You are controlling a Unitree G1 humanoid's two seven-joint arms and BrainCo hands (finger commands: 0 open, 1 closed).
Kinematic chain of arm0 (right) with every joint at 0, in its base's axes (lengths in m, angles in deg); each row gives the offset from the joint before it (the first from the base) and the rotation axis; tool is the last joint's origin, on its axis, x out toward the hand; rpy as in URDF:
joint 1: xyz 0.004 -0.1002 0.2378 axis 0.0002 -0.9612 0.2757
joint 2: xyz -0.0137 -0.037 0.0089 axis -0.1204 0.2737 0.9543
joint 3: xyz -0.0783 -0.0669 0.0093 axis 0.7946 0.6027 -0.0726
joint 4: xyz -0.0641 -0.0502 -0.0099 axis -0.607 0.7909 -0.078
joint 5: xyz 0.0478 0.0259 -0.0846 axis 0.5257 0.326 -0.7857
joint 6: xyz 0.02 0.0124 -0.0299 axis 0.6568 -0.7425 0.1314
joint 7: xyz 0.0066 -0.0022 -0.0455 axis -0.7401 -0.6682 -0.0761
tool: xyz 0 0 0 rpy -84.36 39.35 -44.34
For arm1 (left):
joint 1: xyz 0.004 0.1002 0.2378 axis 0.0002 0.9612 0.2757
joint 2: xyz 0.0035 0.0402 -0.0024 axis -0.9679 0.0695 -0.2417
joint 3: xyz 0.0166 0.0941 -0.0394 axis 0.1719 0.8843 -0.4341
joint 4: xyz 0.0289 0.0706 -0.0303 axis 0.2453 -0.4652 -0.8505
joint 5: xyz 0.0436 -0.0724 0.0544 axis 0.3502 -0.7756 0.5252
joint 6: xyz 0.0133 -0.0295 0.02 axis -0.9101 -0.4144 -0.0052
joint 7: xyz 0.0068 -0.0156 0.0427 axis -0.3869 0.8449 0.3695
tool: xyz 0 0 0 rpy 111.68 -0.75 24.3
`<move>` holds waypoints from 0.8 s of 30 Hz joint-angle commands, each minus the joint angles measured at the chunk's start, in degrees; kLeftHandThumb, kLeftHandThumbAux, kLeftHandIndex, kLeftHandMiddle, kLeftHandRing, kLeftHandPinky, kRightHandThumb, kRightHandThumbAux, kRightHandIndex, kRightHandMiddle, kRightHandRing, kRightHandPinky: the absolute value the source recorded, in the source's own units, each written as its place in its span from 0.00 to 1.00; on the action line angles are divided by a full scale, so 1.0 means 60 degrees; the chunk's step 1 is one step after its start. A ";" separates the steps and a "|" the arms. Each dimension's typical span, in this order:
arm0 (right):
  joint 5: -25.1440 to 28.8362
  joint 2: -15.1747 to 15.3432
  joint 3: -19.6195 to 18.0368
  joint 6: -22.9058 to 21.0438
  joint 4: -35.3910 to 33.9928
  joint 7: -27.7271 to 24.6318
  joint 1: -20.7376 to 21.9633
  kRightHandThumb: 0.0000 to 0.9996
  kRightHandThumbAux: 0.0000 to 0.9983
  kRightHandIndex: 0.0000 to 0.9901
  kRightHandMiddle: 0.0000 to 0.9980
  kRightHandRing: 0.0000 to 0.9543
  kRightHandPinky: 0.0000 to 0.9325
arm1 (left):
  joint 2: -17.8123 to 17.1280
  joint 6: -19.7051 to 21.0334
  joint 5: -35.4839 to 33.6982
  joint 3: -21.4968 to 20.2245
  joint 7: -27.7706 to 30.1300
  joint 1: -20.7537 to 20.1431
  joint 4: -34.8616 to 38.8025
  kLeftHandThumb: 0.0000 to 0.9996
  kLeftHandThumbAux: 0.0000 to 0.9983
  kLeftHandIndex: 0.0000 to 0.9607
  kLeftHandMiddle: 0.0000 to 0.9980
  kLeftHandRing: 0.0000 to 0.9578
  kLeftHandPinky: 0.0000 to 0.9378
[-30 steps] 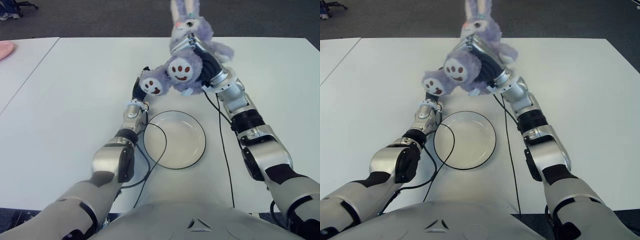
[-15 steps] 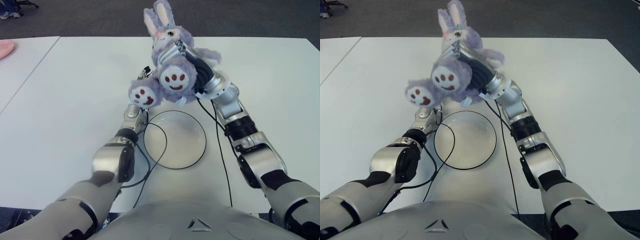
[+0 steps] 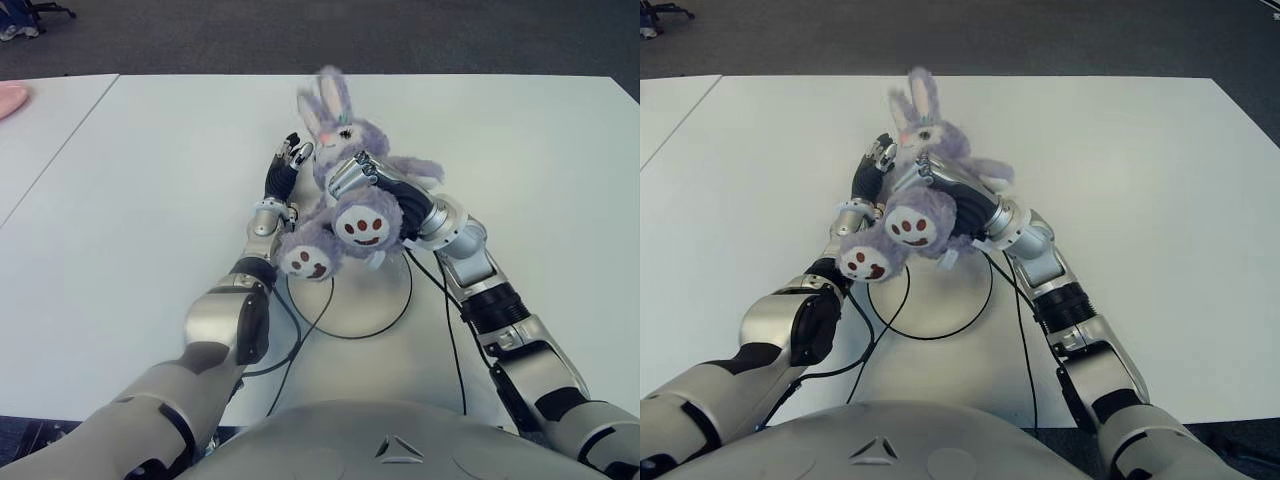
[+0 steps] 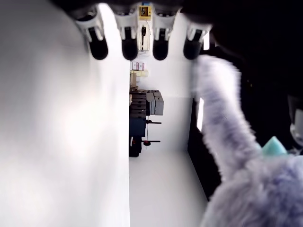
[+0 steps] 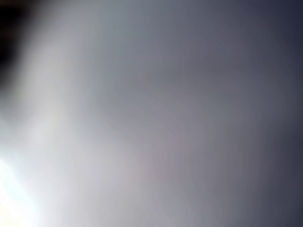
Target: Put the doll into the plate.
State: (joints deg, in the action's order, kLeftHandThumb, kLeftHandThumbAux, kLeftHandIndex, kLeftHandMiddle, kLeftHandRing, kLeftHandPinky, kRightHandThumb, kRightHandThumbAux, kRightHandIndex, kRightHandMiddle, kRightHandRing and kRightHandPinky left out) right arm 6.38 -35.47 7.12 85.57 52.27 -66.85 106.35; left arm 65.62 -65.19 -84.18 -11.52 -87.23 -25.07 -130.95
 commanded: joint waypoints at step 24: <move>-0.0336 0.0717 0.0125 0.0872 -0.0408 -0.0439 -0.2409 0.33 0.88 0.83 0.91 0.95 0.97 | 0.0138 0.1821 -0.0007 -0.0076 0.0093 0.1379 -0.1070 0.00 0.36 0.07 0.08 0.06 0.02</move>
State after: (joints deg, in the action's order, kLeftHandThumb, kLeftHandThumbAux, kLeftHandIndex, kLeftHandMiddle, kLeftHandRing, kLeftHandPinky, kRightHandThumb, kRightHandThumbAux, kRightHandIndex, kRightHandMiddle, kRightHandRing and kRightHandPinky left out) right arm 4.69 -32.28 7.21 91.46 49.66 -67.92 93.16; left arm 65.65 -64.77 -84.15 -11.70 -87.23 -25.02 -130.95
